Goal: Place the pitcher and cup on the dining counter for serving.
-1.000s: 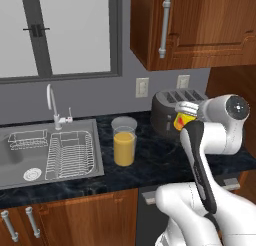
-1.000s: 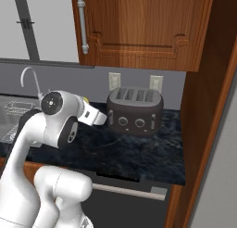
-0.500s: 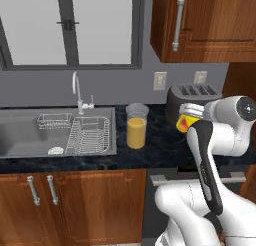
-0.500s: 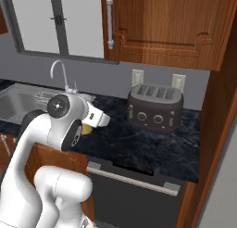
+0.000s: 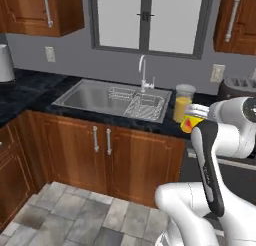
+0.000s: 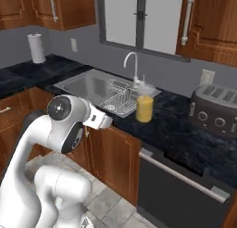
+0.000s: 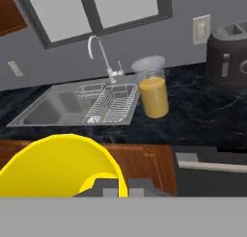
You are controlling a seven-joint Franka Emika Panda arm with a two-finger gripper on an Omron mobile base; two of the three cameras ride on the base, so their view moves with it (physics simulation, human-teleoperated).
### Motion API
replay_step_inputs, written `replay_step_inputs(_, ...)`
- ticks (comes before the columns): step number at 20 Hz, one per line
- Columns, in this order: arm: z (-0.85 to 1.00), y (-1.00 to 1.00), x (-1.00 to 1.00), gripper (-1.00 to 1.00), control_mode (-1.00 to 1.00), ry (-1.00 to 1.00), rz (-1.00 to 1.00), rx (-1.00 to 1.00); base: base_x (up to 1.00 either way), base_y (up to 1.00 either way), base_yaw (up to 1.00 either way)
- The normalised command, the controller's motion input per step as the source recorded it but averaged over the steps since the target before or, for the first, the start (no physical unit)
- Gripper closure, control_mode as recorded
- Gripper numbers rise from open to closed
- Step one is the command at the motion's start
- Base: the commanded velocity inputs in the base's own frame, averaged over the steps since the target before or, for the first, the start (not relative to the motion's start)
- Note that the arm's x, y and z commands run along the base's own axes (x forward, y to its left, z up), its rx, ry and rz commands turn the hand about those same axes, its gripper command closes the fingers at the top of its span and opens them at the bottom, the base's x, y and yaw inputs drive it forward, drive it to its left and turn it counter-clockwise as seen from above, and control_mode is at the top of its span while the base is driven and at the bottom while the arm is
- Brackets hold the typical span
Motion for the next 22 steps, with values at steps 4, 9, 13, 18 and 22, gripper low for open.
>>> replay_step_inputs(4,0.00,0.00,0.00,1.00,1.00,0.00,0.00,0.00,0.00,0.32,0.85)
replay_step_inputs(9,0.00,0.00,0.00,1.00,1.00,0.00,0.00,0.00,0.13,0.15,0.85)
replay_step_inputs(13,0.00,0.00,0.00,1.00,1.00,0.00,0.00,0.00,0.38,0.00,0.83)
replay_step_inputs(18,0.00,0.00,0.00,1.00,1.00,0.00,0.00,0.00,0.21,0.00,0.87)
replay_step_inputs(22,0.00,0.00,0.00,1.00,1.00,0.00,0.00,0.00,0.07,0.00,0.92)
